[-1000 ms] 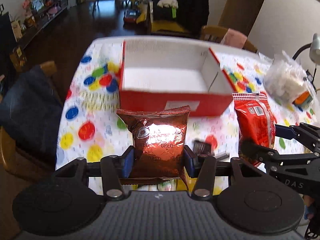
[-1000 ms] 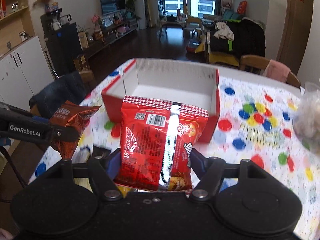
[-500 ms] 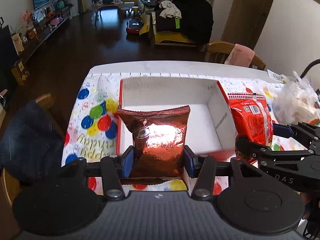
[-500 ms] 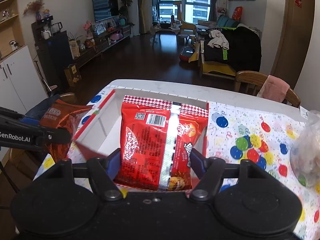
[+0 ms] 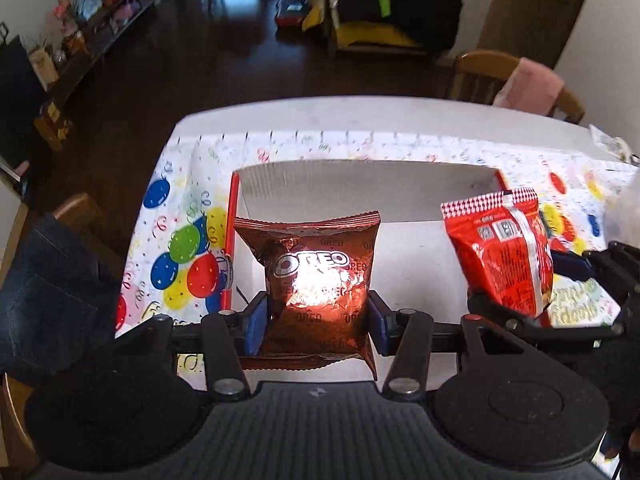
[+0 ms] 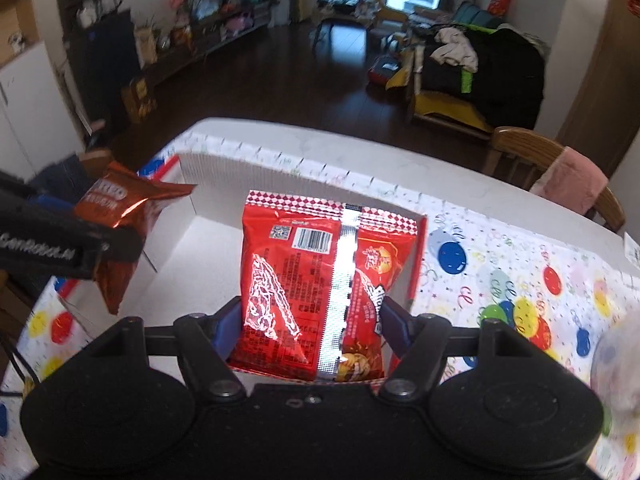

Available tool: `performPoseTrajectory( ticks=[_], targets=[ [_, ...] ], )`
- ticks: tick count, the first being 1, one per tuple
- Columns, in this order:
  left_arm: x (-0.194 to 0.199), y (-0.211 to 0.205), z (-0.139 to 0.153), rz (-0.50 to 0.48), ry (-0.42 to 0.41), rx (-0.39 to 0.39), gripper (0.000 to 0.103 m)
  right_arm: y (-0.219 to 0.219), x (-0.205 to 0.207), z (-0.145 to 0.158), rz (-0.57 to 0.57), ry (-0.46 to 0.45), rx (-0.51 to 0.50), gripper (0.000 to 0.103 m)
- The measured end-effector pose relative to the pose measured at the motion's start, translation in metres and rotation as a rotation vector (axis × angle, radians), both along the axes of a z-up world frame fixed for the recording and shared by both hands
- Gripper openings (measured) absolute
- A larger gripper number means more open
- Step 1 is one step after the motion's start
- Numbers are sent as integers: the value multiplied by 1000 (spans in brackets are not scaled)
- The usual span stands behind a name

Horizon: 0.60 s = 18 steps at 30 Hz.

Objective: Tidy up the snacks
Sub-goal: 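Carry the Oreo packet with the left tool while the right tool carries the red bag into the box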

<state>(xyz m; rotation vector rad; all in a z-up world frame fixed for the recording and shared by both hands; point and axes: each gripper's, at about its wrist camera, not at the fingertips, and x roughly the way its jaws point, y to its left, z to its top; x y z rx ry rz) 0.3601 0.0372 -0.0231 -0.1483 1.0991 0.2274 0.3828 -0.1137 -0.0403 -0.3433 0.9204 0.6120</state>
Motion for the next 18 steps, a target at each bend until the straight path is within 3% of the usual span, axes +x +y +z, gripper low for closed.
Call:
performPoseTrajectory(
  ticks=[9, 18],
  targets=[
    [40, 1, -43, 22, 128, 24, 50, 37, 19, -43, 104, 72, -126, 70],
    [60, 0, -76, -5, 228, 34, 50, 45, 37, -73, 148, 148, -170, 70]
  ],
)
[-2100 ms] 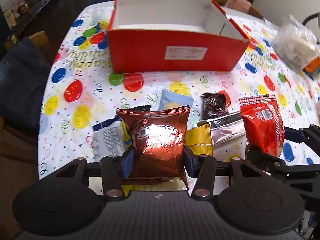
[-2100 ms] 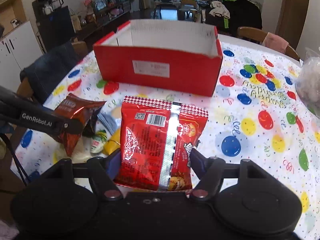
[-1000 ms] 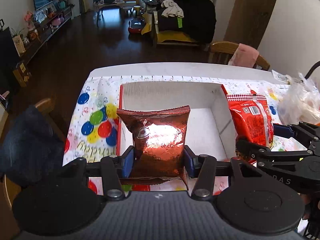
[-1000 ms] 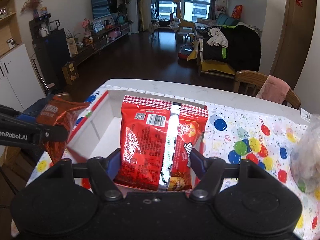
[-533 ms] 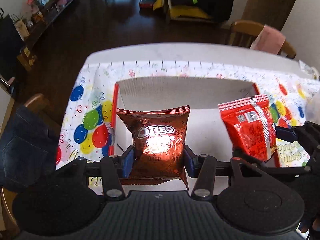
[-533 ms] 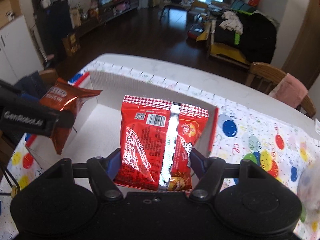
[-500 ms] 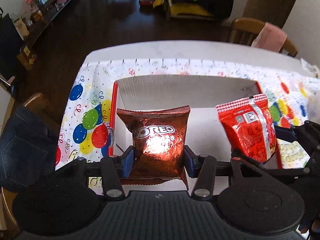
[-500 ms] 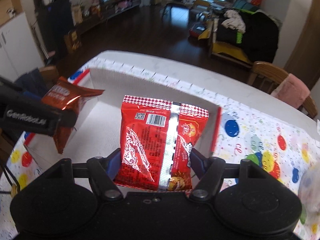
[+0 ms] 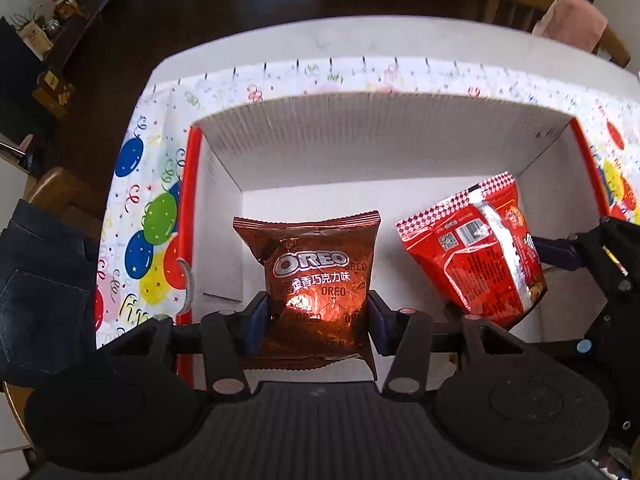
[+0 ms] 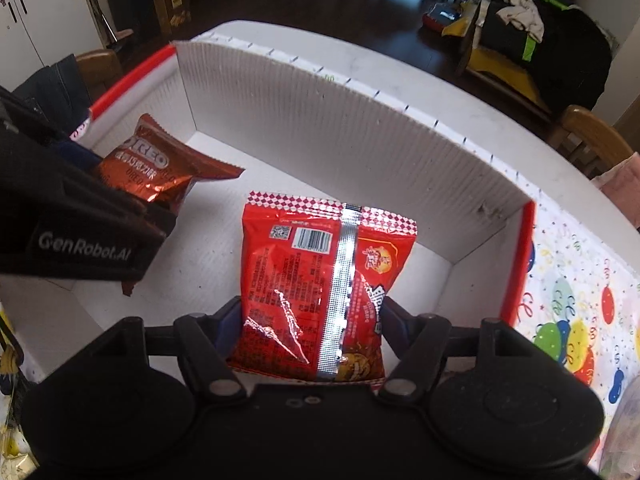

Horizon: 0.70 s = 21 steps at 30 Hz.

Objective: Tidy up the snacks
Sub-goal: 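Carry the Oreo packet with the left tool while the right tool carries the red bag into the box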

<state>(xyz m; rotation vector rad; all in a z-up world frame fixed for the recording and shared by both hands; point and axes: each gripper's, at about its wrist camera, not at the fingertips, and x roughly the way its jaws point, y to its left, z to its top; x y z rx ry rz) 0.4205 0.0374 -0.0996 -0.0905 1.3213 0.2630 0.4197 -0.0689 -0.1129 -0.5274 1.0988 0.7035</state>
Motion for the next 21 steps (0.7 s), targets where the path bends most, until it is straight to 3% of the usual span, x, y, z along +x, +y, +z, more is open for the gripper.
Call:
performPoseTrajectory(
  ticks=[14, 21],
  targets=[
    [18, 3, -20, -29, 134, 11, 50, 16, 9, -16, 34, 59, -84, 70],
    [19, 5, -23, -19, 152, 3, 51, 17, 22, -18, 36, 76, -76, 71]
  ],
)
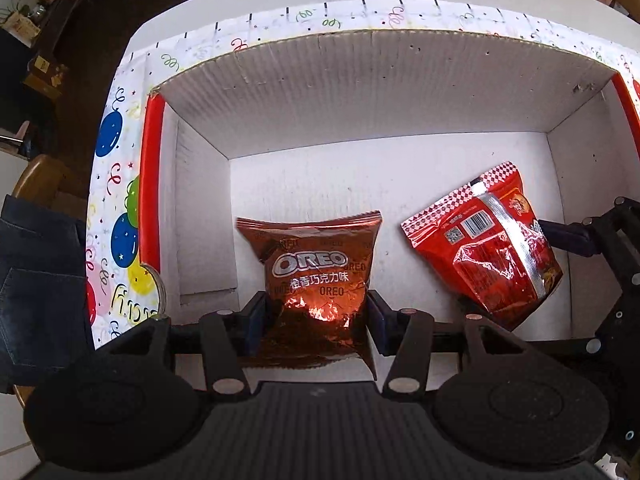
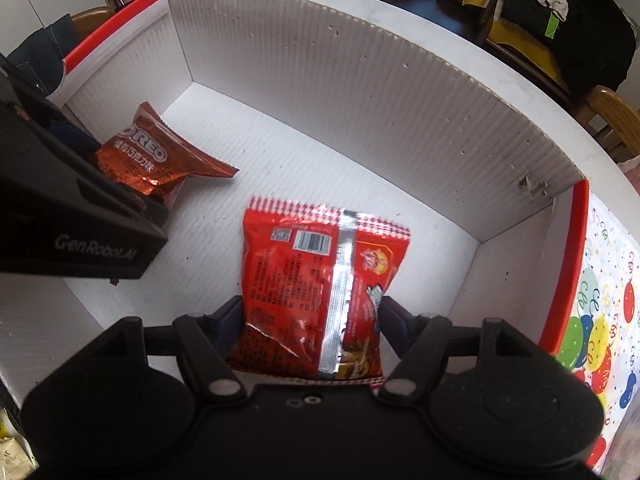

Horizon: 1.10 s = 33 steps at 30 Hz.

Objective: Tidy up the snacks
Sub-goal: 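Carry the Oreo packet with the left tool while the right tool carries the red bag into the box, then open both tools to drop the packets in the box and withdraw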

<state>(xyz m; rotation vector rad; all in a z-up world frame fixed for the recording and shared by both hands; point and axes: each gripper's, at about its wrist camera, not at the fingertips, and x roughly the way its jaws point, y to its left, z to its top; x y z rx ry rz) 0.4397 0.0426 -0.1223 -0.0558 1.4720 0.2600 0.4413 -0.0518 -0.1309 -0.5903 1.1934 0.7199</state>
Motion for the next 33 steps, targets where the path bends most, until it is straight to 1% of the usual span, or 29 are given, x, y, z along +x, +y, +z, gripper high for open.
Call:
performPoseTrajectory(
  ticks=[3, 4, 8, 12, 16, 21, 25, 28, 33],
  targets=[
    [-1, 1, 2, 10, -9, -8, 53, -1, -1, 0, -1, 1, 9, 71],
    [-2, 1, 4, 10, -13, -8, 55, -2, -3, 1, -2, 1, 15, 71],
    [-8, 1, 13, 14, -50, -24, 56, -7, -4, 10, -7, 1, 51, 72],
    [-17, 2, 25, 23, -96, -29, 56, -16, -13, 25, -8, -16, 94, 80],
    [-27, 3, 39, 27, -146, -32, 56, -26, -18, 44, -27, -33, 129, 80],
    [-47, 4, 62, 27, -221, -49, 56, -38, -28, 67, -71, -54, 191, 83],
    [-65, 4, 76, 15, -273, -55, 56, -44, -40, 81, -103, -81, 218, 85],
    [-79, 5, 87, 3, -307, -52, 56, -51, -51, 94, -130, -101, 242, 88],
    [-105, 5, 105, -24, -372, -41, 56, -58, -74, 113, -178, -125, 311, 91]
  ],
)
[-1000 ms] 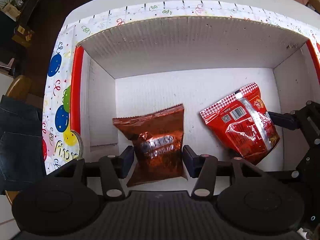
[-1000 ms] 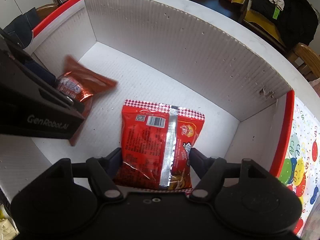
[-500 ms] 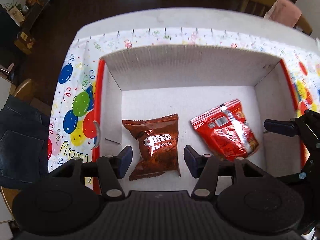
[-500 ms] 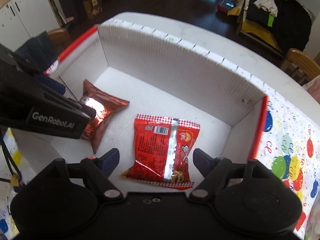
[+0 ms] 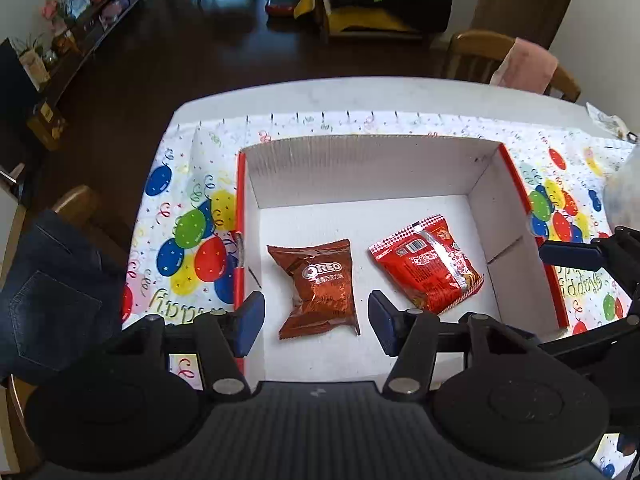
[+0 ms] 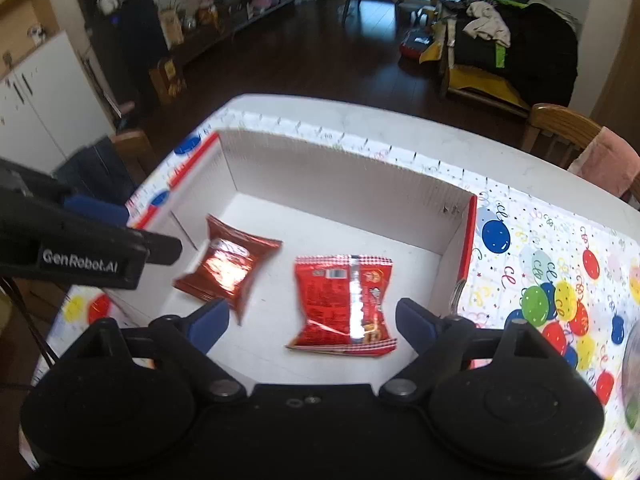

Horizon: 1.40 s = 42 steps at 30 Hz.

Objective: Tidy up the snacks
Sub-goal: 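Open both tools to drop the packets in the box and withdraw, then grasp the white-and-blue biscuit with the left tool while the right tool grasps the silver bar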

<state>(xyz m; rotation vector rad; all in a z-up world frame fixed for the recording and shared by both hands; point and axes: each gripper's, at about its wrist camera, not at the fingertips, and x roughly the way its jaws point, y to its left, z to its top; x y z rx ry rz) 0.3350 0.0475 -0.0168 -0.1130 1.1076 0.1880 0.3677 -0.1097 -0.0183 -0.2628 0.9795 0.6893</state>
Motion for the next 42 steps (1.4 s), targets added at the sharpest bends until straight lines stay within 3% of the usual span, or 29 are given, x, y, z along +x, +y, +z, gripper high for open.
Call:
performPoseTrajectory(
  ticks=[9, 29, 37, 42],
  targets=[
    [-48, 2, 19, -27, -83, -4, 56, -12, -48, 27, -60, -68, 103, 98],
    [-147, 0, 45, -93, -277, -6, 76, -37, -146, 49, -111, -169, 227, 102],
    [-180, 4, 41, -104, -327, 13, 81, -44, -174, 47, -109, -198, 261, 103],
    [-195, 15, 24, -92, -301, -14, 82, -45, -185, 34, -120, -185, 242, 103]
  ],
)
